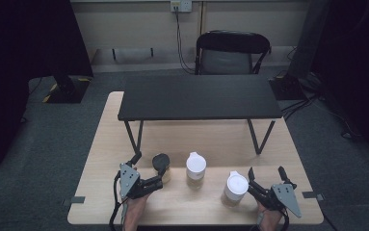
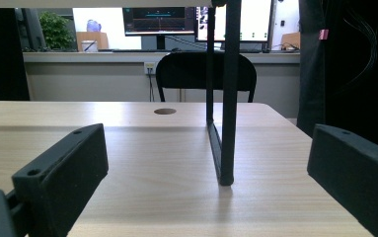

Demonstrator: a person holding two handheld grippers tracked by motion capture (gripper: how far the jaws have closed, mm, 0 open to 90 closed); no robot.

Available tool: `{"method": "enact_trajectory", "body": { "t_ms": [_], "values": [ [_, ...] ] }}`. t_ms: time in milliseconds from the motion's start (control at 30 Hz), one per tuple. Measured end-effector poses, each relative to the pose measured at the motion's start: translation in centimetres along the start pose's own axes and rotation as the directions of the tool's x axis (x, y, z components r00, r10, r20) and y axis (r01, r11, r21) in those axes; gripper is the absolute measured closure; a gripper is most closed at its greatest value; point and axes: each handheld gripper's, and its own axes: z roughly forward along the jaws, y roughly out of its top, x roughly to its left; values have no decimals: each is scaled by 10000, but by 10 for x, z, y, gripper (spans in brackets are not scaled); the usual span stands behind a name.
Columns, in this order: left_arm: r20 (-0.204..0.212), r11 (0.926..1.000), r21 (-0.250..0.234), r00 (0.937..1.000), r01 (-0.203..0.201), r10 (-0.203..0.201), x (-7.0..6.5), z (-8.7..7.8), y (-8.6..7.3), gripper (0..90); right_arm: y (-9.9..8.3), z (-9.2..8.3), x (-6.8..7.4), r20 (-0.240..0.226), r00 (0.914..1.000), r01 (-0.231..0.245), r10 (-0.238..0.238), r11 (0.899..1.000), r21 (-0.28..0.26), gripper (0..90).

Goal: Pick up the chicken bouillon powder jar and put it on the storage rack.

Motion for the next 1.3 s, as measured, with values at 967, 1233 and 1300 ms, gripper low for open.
{"method": "enact_trajectory", "body": {
  "t_ms": [967, 1233, 1300],
  "values": [
    [350, 9931, 1139, 9991, -290, 251, -8, 23, -13, 259, 0, 0, 0, -81, 10000, -27, 27, 10000, -14, 5],
    [457, 9888, 1448, 9985, -362, 299, -8, 25, -15, 309, 0, 0, 0, -67, 10000, -39, 39, 10000, -15, 5],
    [379, 9880, 1469, 9984, -475, 424, -8, 24, -16, 324, 0, 0, 0, -67, 10000, -39, 39, 10000, -17, 6]
  ]
}}
